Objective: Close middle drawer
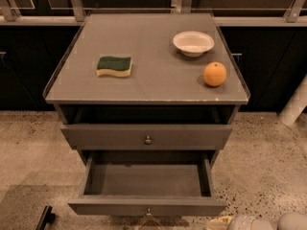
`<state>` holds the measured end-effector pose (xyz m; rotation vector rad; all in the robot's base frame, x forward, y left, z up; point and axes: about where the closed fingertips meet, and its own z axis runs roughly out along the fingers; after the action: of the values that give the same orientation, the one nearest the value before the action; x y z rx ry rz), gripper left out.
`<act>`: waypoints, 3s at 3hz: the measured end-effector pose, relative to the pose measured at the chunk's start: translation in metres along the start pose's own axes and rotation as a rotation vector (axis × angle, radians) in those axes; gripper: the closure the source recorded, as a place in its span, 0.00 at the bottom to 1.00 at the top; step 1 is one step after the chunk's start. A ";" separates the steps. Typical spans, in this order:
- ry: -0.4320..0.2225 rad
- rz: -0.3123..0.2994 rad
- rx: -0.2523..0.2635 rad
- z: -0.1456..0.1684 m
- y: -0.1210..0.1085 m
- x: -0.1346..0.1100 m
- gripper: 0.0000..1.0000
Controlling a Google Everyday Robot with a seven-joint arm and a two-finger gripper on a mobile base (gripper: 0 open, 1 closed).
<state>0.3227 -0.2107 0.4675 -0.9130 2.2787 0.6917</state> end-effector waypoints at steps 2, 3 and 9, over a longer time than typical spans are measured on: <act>-0.078 0.056 -0.089 0.103 -0.041 0.009 1.00; -0.088 0.044 -0.078 0.113 -0.049 0.002 1.00; -0.355 0.020 0.365 0.131 -0.152 -0.055 1.00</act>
Offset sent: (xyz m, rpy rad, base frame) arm 0.0976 0.0553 -0.1284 0.1823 0.0235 0.0030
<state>0.5095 -0.1978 0.3766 -0.5454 2.0060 0.3884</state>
